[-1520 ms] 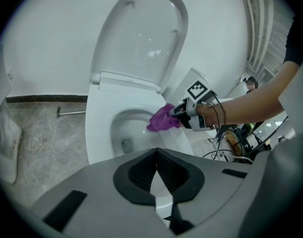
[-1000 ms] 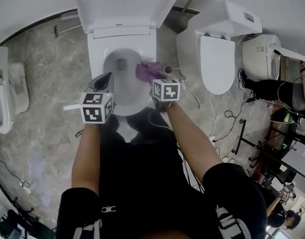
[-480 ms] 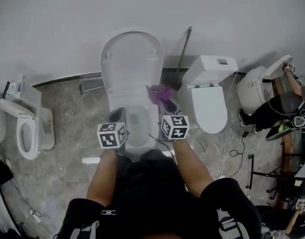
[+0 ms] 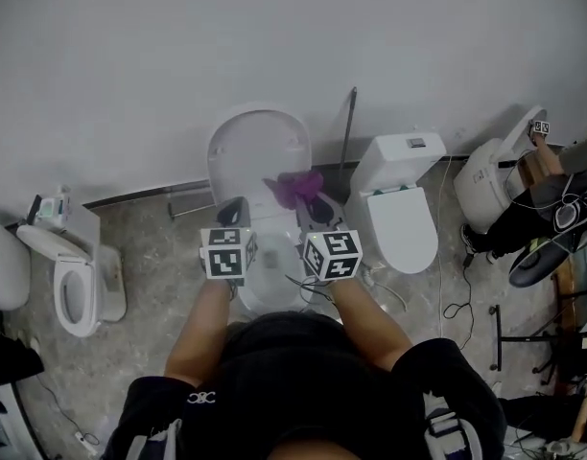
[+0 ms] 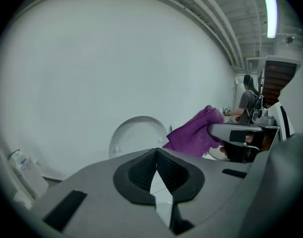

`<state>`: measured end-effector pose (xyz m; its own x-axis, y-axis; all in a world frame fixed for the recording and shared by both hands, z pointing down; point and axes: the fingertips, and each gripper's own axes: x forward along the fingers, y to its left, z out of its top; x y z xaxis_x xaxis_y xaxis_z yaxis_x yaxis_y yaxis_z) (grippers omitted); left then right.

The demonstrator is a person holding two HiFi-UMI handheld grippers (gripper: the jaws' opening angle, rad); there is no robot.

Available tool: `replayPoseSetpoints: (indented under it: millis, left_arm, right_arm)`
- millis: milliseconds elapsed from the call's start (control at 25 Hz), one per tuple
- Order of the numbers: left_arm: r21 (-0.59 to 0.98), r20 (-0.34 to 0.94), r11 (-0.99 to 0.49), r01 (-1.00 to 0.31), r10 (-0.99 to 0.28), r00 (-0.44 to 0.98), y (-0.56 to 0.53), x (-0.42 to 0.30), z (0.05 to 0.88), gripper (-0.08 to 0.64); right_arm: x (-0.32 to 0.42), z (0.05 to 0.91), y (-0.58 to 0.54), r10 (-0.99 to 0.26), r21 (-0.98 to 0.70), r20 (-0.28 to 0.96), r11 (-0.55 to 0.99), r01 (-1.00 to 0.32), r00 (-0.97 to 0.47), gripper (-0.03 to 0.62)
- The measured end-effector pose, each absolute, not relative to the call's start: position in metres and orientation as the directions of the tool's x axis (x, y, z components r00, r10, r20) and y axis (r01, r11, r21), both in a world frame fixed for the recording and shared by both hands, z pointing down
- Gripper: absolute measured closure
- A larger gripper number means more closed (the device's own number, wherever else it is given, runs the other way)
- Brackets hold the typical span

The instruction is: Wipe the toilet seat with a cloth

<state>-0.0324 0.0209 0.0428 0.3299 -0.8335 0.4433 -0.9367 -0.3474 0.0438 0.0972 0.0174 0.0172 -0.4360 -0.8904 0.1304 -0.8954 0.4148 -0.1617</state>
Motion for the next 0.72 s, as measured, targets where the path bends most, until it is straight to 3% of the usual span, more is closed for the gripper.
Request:
replayPoseSetpoints:
  millis: [320,720]
  left_arm:
    - [0.021,0.423,-0.414,-0.91,-0.821,0.384,0.03,-0.009,0.016,0.552]
    - [0.108,0.41,-0.398,-0.911,-0.817,0.406,0.017,-0.009,0.015,0.552]
  right_arm:
    - [0.108,-0.005,0.017,-0.904,-0.196,0.148,0.37,-0.908,-0.401,0.537]
    - [0.115,-0.009,0.014,-0.904,-0.194,0.164,0.363,-0.912,-0.394,0.537]
